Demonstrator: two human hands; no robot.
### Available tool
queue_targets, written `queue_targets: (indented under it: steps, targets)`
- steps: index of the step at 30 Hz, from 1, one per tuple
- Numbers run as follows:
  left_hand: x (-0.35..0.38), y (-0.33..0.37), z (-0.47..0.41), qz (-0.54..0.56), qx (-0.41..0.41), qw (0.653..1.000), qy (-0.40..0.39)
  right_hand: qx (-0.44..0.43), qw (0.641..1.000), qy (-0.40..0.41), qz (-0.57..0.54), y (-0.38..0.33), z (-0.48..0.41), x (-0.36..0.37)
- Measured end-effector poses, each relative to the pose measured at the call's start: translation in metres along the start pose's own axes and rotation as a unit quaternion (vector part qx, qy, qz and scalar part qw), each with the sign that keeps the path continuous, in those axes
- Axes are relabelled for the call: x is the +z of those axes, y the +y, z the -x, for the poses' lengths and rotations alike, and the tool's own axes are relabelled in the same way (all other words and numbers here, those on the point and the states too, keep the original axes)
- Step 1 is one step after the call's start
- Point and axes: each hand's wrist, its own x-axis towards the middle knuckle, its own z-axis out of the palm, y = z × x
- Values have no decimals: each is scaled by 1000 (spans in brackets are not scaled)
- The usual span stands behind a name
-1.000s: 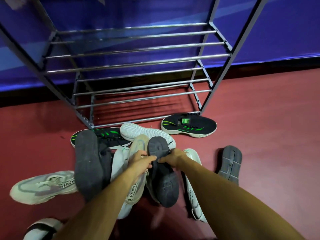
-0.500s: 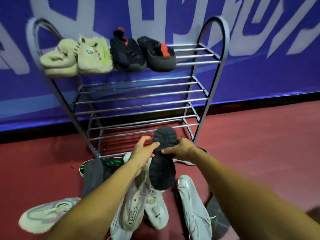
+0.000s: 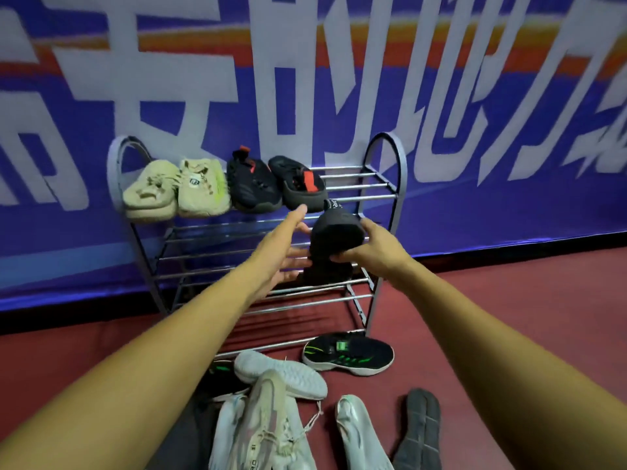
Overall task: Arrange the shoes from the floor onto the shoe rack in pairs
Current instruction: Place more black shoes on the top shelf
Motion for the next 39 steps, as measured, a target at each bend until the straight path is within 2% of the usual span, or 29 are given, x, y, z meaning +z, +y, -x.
queue_targets:
  steps: [3,7,15,19,24,27,30,31,33,39]
  targets:
    - [4,15,5,9,34,999,-20,-68,996,51,-6,-9,10,-13]
    - [11,24,8,99,55,993,-45,-147,982,121,12,-15,21,-26]
    - [20,24,1,162,56,984,-50,-183,962,190,70,-13,14,-32]
    - [32,27,-3,220,65,972,-44,-205,956,209,34,-16,14,-31]
    - [46,26,-7,275,72,958,-23,-111,967,166,-158,-13,11,-38]
    - [50,22,-12,274,68,959,-12,-44,950,113,-289,-4,9,-39]
    - [52,22,-16,272,80,959,-6,24,918,86,-386,1,2,-43]
    - [52,23,-18,272,88,958,-3,43,909,75,-408,1,0,-43]
    - [52,23,-22,274,98,957,-5,55,913,57,-401,1,-2,-41]
    - [55,17,-28,208,94,973,0,77,893,83,-435,-1,-8,-33]
